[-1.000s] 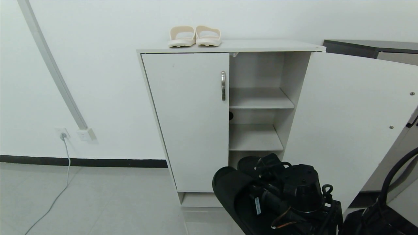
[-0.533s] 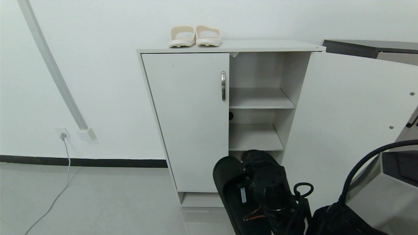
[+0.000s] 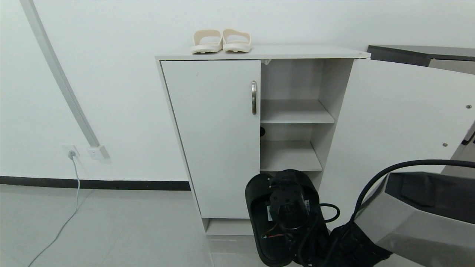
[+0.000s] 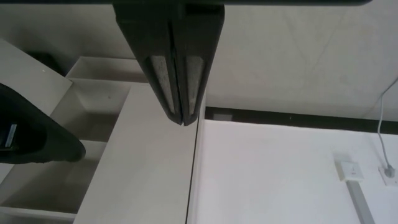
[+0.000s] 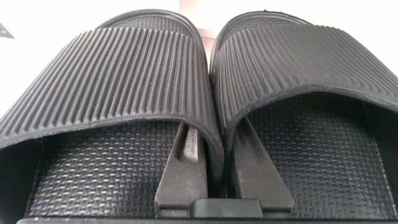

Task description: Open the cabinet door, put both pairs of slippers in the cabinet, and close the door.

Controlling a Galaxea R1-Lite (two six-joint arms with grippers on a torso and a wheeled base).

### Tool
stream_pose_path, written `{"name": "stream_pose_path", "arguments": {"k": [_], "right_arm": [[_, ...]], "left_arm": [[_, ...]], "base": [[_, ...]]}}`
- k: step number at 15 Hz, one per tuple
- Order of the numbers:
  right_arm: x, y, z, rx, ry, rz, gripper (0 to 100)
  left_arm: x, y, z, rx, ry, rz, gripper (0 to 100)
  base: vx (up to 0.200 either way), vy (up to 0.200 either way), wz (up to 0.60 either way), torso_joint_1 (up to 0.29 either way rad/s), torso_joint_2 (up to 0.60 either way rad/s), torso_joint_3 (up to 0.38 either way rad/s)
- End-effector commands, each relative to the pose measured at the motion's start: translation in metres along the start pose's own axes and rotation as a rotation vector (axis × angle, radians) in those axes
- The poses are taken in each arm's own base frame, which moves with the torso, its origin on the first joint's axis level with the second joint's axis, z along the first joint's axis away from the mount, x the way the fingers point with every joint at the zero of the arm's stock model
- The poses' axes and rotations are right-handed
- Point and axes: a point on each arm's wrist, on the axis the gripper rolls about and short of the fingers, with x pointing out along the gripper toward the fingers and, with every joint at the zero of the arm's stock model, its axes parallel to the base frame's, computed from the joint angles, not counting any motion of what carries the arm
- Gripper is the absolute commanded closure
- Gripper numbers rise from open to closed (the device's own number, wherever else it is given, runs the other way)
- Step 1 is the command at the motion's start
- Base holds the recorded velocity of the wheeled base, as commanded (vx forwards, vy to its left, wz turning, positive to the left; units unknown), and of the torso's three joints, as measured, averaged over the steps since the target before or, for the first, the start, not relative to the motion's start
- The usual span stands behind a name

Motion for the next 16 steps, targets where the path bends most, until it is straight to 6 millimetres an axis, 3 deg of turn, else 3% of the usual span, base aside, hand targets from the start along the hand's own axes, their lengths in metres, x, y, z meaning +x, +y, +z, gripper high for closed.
{"name": "stream_pose_path", "arguments": {"k": [1,4,12,16], "right_arm": [[0.003,0.0,-0.005,-0.007,0.009,-0.006,100],[0.008,-0.002,-0.009,-0.012,0.017,-0.017,100],[0.042,0.0,-0.014,0.086,0.0,-0.062,100],[0.046,-0.003,-0.016,0.097,0.003,-0.073,100]], "left_arm": [[0.0,0.0,0.0,0.001,0.002,0.001,100],[0.0,0.0,0.0,-0.001,0.002,-0.001,100],[0.0,0.0,0.0,-0.005,0.001,0.001,100],[0.0,0.0,0.0,-0.005,0.002,0.001,100]], "base": [[0.0,-0.2,0.0,-0.002,0.01,0.007],[0.0,-0.2,0.0,0.004,0.0,0.001],[0.0,0.0,0.0,0.0,0.0,0.0],[0.0,0.0,0.0,0.0,0.0,0.0]]}}
